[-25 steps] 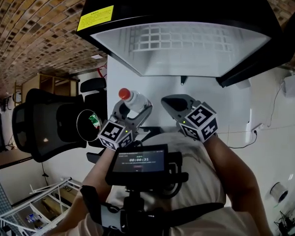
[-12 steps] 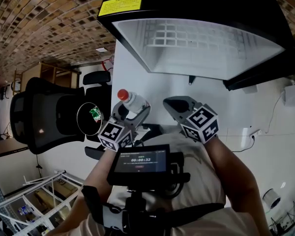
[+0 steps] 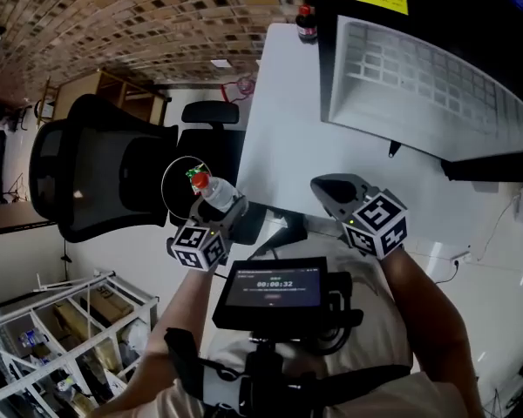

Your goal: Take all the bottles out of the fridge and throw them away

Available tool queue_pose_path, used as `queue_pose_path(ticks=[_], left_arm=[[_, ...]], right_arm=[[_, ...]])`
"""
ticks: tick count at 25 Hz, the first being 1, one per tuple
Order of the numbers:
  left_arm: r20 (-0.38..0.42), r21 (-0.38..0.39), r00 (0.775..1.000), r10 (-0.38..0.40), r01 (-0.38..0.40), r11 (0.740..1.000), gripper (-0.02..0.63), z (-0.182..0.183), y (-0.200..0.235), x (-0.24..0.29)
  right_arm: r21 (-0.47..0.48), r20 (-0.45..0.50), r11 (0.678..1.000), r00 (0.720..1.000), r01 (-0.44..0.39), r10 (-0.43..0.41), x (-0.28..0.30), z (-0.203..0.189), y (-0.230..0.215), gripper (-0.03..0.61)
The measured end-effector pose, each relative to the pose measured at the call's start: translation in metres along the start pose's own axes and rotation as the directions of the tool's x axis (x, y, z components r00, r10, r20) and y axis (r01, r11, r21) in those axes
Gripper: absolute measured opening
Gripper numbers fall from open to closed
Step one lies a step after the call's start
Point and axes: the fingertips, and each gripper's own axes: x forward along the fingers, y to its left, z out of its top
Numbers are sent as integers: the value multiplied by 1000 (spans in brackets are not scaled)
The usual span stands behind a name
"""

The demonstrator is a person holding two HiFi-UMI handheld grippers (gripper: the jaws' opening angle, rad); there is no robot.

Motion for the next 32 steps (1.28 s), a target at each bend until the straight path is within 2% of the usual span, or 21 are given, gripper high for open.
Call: queue_pose_path(ticks=[2, 6, 10, 14, 19, 22, 25, 27, 28, 30, 32], left_arm=[[-25, -58, 997, 76, -77, 995, 311, -21, 37, -19], [-63, -167, 979, 192, -200, 966, 311, -55, 96, -52], [-145, -178, 955, 257, -281, 943, 311, -94, 147, -65], [-210, -163, 945, 251, -287, 944, 311, -107, 185, -56], [-259, -100, 944, 204, -237, 966, 311, -107, 221, -18], [-319, -116, 933, 164, -211, 971, 311, -123, 238, 7], [-371, -197, 920, 125, -210, 958, 311, -136, 252, 25], [-433, -206, 893, 124, -232, 950, 311, -138, 253, 27], [-484, -202, 867, 121, -245, 948, 311, -148, 254, 27], [-591, -194, 802, 90, -250, 949, 311, -192, 263, 33], [-665, -191, 744, 55, -241, 951, 313, -222, 273, 47]], right_arm=[[-12, -21, 1000, 999, -26, 26, 19, 1, 11, 5], [-20, -50, 998, 997, -61, 60, 58, 6, 27, 4], [-10, -56, 999, 997, -53, 52, 88, 14, 39, 5], [-3, -77, 1000, 997, -30, 30, 104, 13, 47, 5], [18, -125, 999, 992, 30, -28, 101, 1, 47, 5], [35, -139, 997, 988, 69, -63, 95, -5, 45, 5], [69, -153, 993, 984, 99, -87, 92, -16, 44, 5], [95, -168, 987, 980, 126, -109, 86, -24, 43, 5], [108, -178, 984, 976, 143, -122, 82, -29, 43, 5], [127, -194, 977, 971, 170, -144, 75, -36, 43, 5], [133, -200, 974, 968, 183, -155, 74, -42, 39, 5]])
